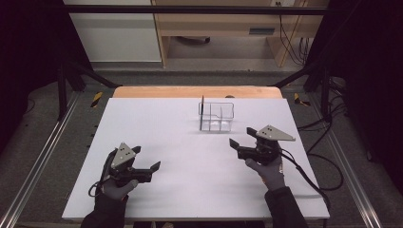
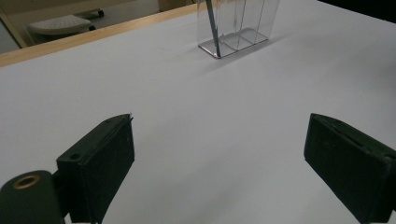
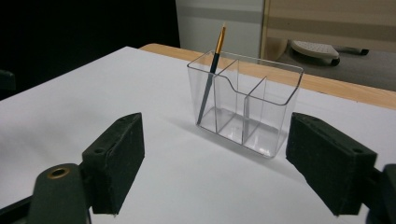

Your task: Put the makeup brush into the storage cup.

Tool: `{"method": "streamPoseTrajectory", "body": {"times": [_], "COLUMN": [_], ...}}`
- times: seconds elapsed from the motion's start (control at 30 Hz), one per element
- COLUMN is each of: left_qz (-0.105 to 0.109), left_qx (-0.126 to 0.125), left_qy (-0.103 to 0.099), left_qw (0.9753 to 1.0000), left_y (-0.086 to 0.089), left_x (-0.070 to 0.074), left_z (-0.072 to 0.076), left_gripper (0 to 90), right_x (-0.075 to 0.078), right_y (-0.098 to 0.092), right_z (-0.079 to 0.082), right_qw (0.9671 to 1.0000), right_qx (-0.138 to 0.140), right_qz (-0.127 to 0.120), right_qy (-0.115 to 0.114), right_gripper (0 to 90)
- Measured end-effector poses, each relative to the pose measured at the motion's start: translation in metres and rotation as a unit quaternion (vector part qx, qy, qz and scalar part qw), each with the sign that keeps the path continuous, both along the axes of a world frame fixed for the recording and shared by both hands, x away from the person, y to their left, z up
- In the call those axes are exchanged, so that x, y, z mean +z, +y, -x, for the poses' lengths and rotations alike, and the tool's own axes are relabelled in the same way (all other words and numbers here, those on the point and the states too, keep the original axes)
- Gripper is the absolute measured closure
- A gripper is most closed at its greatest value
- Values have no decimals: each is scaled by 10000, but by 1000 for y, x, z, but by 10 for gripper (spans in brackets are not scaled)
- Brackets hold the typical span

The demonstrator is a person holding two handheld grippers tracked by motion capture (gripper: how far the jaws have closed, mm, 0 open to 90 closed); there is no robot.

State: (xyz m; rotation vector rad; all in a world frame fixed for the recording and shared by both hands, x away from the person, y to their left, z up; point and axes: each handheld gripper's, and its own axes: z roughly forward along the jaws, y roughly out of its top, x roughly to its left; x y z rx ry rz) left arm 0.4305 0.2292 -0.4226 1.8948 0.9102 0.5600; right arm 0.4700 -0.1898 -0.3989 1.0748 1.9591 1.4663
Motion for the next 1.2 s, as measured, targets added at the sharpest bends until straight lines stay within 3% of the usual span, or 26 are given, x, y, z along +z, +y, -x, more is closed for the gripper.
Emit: {"method": "streamPoseTrajectory", "body": {"times": [0.17,0.7,1.2], "left_qz": [6,38,96], "left_qx": [4,44,57], "left_qy": [-10,5,26], "left_qw": [10000,10000,9999], "left_y": [1,5,7], "left_x": [0,0,0], "left_z": [0,0,0], "left_gripper": [77,76,72], "right_x": [-3,-17,-24], "right_y": [-10,-35,-46], "right_z": [11,37,47], "right_qw": [9999,9998,9995], "right_qx": [15,-130,-257], "right_qz": [-125,111,175], "right_qy": [-27,80,59], "right_gripper": [166,73,52]}}
